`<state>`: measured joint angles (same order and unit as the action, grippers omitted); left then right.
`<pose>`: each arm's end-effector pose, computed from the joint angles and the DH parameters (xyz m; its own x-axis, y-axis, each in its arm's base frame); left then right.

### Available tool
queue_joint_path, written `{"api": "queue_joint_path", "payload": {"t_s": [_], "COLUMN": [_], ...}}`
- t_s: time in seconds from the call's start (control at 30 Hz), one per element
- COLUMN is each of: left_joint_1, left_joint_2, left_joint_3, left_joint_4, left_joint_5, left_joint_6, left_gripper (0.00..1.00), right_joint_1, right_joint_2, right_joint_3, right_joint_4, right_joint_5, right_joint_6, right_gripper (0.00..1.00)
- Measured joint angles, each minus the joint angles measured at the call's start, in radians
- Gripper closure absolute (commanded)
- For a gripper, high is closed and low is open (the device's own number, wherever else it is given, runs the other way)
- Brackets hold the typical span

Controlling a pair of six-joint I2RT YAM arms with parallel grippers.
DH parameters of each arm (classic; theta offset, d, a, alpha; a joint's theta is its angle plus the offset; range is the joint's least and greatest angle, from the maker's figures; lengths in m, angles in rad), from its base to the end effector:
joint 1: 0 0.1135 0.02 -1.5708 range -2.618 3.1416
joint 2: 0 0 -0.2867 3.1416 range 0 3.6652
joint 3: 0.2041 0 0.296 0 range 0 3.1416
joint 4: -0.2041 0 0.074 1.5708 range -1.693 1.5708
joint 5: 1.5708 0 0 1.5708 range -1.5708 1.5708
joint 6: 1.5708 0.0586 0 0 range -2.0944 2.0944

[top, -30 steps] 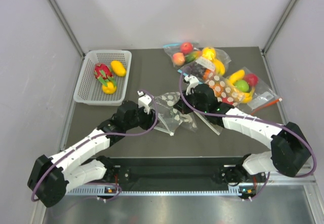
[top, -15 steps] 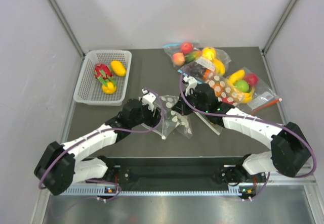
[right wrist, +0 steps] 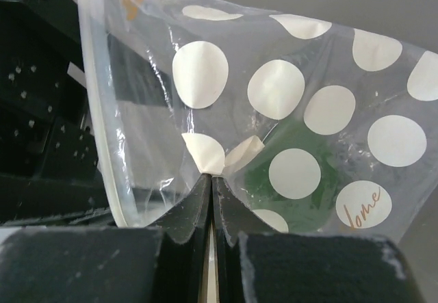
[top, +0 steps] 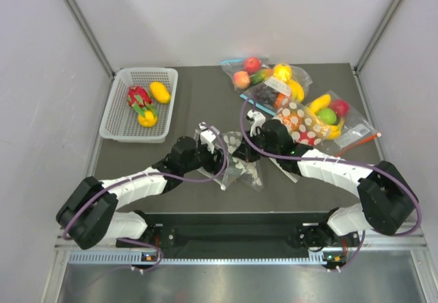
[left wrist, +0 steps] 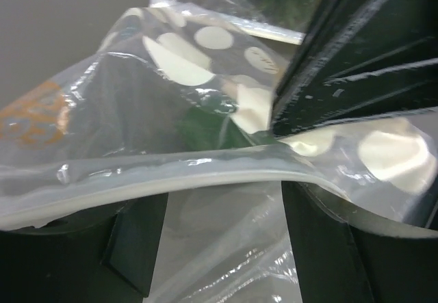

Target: Open the zip-top bag and remove the fake food

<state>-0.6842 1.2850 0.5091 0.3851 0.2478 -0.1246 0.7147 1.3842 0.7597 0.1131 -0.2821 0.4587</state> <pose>0.2304 -0.2065 0.1786 -0.3909 0.1634 -0.9058 0.7457 0.6331 -0.2076 0.2542 0.2421 0.2107 -0.6913 -0.0368 -0.7216 -0.5651 0.6498 0.5083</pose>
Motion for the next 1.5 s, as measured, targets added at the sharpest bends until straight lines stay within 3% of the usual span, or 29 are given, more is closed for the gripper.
{"api": "queue_joint_path", "payload": {"t_s": [0.6,1.03,1.5], "left_joint_1": [-0.063,-0.096,-0.104], "left_joint_2": [0.191,0.316,0.454], "left_joint_3": [-0.002,0.074,0.164], "left_joint_4": [0.197,0.251,0.269], "left_joint_5": [0.079,0.056,0.017], "left_joint_6": [-0.056,-0.061,-0.051], "left_gripper": [0.24,0.2,0.15], "right_joint_1": [0.0,0.0,0.0], "right_joint_2": [-0.064,-0.072,-0.076], "right_joint_3": [-0.098,-0.142,-0.151], "right_joint_4": [-0.002,-0.028,-0.024], "right_joint_5": [0.192,0.34,0.391], "right_joint_6": [0.014,0.016,0.023], "right_gripper": [1.0,1.0,1.0]}}
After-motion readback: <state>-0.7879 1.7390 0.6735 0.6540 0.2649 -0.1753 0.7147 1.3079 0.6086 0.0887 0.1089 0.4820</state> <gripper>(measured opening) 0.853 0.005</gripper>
